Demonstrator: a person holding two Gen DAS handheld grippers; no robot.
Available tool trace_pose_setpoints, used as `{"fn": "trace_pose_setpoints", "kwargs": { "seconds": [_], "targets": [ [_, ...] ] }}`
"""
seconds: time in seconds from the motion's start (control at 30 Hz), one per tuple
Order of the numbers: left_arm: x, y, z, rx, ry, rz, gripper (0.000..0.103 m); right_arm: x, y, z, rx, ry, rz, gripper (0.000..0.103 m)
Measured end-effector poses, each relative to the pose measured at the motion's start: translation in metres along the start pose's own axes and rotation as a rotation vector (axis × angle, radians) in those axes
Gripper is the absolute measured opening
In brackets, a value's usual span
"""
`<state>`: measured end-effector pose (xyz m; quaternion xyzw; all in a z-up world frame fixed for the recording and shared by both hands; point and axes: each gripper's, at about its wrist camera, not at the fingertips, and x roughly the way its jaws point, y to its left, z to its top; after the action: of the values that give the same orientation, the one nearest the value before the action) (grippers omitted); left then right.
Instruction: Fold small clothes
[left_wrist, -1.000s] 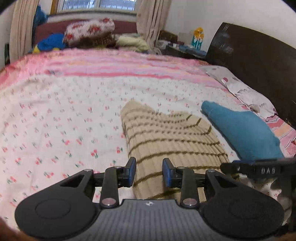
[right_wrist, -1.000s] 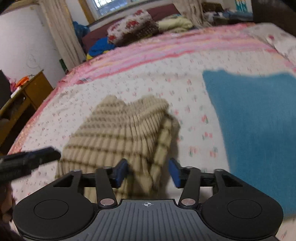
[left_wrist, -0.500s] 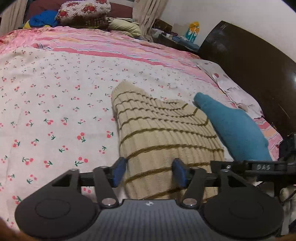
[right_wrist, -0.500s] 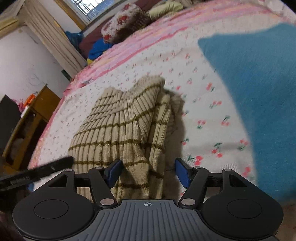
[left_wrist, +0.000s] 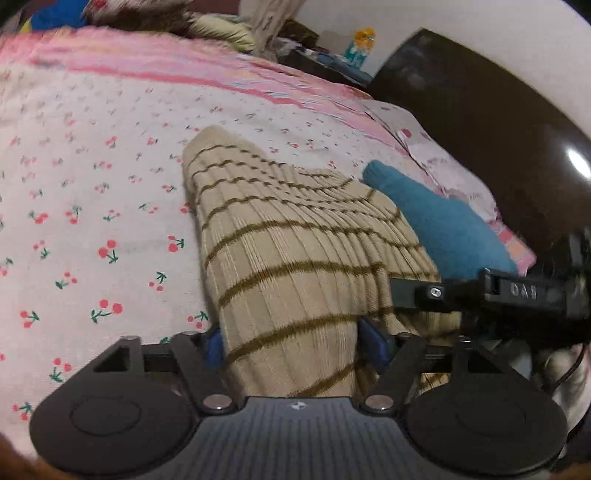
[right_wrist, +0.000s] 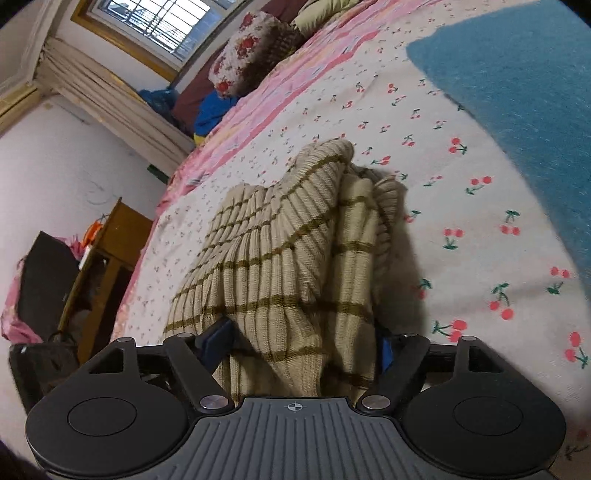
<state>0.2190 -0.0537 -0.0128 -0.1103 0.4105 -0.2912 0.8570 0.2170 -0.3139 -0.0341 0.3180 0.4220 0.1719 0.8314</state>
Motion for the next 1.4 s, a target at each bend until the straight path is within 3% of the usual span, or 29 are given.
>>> {"fn": "trace_pose_setpoints", "kwargs": {
  "seconds": [0.07, 0.17, 0.3, 0.4, 0.5, 0.53, 0.63, 0.73, 0.83, 0.97, 1.2, 1.4],
  "targets": [
    [-0.009, 0.000, -0.005, 0.002, -0.001, -0.004, 0.058, -0.001, 0.002, -0.005, 0.024, 0.023, 0.035, 0.042],
    [-0.028, 0.002, -0.014, -0.018, -0.002, -0.020, 0.053, -0.008, 0.013, -0.018, 0.008, 0.032, 0.050, 0.037],
    [-0.062, 0.001, -0.042, -0.019, 0.008, -0.017, 0.053, -0.022, 0.030, -0.041, -0.062, 0.085, 0.071, 0.036],
    [-0.064, -0.004, -0.061, 0.051, 0.040, 0.069, 0.055, -0.027, 0.022, -0.055, -0.082, 0.105, -0.010, 0.041],
    [-0.073, -0.014, -0.061, 0.074, 0.014, 0.100, 0.056, -0.047, 0.025, -0.054, -0.097, 0.054, -0.063, 0.045],
    [-0.076, -0.018, -0.058, 0.085, 0.005, 0.115, 0.056, -0.057, 0.032, -0.053, -0.126, 0.022, -0.090, 0.049],
    [-0.081, -0.028, -0.054, 0.115, -0.009, 0.162, 0.056, -0.081, 0.058, -0.048, -0.249, -0.093, -0.185, 0.049],
    [-0.080, -0.036, -0.056, 0.142, -0.006, 0.207, 0.057, -0.083, 0.078, -0.045, -0.340, -0.153, -0.204, 0.049],
    [-0.077, -0.043, -0.062, 0.192, 0.017, 0.272, 0.058, -0.055, 0.090, -0.045, -0.408, -0.121, -0.210, 0.042],
    [-0.085, -0.046, -0.066, 0.202, 0.020, 0.300, 0.059, -0.025, 0.072, -0.048, -0.410, -0.041, -0.313, 0.034],
    [-0.098, -0.054, -0.073, 0.209, 0.009, 0.371, 0.060, -0.044, 0.064, -0.055, -0.342, -0.055, -0.350, 0.035],
    [-0.104, -0.071, -0.085, 0.229, -0.005, 0.454, 0.060, -0.073, 0.101, -0.078, -0.451, -0.118, -0.369, 0.035]
  ]
}}
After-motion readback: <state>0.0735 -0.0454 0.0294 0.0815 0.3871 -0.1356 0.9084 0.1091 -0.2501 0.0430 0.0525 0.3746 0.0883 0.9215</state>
